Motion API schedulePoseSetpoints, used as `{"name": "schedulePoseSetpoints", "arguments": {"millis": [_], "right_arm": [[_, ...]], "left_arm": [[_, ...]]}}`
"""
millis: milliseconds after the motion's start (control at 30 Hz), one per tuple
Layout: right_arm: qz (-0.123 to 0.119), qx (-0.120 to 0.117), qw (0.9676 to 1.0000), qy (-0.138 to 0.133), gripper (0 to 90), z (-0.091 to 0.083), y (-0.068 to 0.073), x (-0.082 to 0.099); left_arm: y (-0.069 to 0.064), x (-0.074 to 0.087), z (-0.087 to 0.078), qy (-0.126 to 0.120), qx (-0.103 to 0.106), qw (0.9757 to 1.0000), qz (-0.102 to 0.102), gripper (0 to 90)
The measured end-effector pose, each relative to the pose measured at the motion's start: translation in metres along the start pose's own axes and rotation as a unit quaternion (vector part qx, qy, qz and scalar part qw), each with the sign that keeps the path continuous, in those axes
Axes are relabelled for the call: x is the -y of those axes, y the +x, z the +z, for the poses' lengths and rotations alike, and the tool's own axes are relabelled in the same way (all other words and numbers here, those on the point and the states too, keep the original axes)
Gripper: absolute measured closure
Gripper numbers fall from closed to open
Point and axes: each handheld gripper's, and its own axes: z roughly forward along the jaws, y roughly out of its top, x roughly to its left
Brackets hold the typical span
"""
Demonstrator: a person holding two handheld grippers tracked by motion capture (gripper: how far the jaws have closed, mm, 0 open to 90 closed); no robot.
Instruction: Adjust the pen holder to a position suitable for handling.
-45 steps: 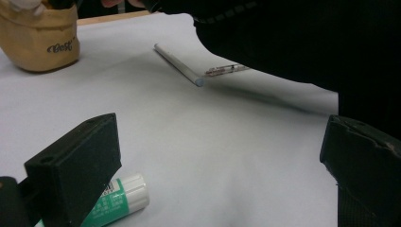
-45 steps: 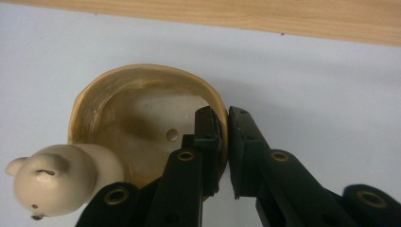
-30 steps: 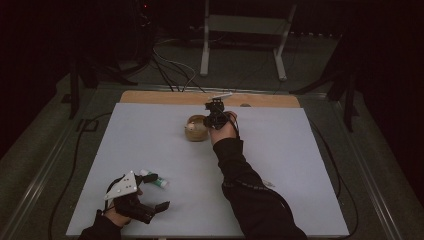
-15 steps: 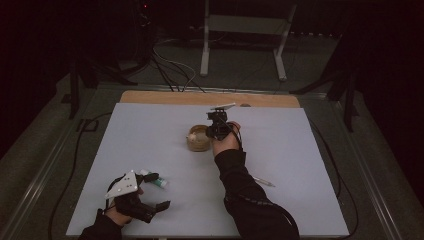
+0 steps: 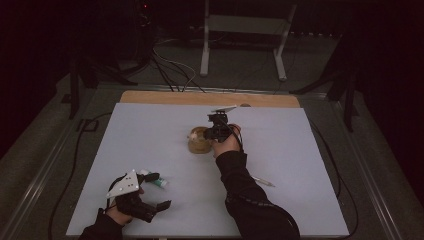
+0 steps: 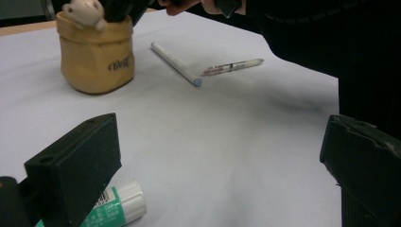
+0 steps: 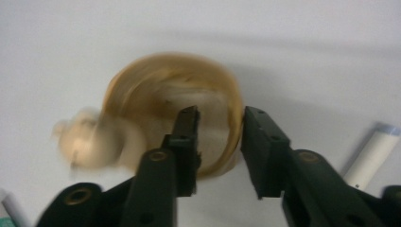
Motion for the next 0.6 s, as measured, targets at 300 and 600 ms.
{"name": "schedulePoseSetpoints", "arguments": {"millis": [300,600], "right_arm": [[-0.023,-0.028,0.9992,-0.016,47.0,-0.017,-0.004,-0.010],[-0.043,-0.056,0.9972,-0.024,36.4,-0.040,-0.015,-0.014]], "left_arm": [[0.000,0.000,0.000,0.000,-0.001,1.0000,0.000,0.0],[-0.001,0.000,0.000,0.001,-0.002,1.0000,0.002,0.0]]}}
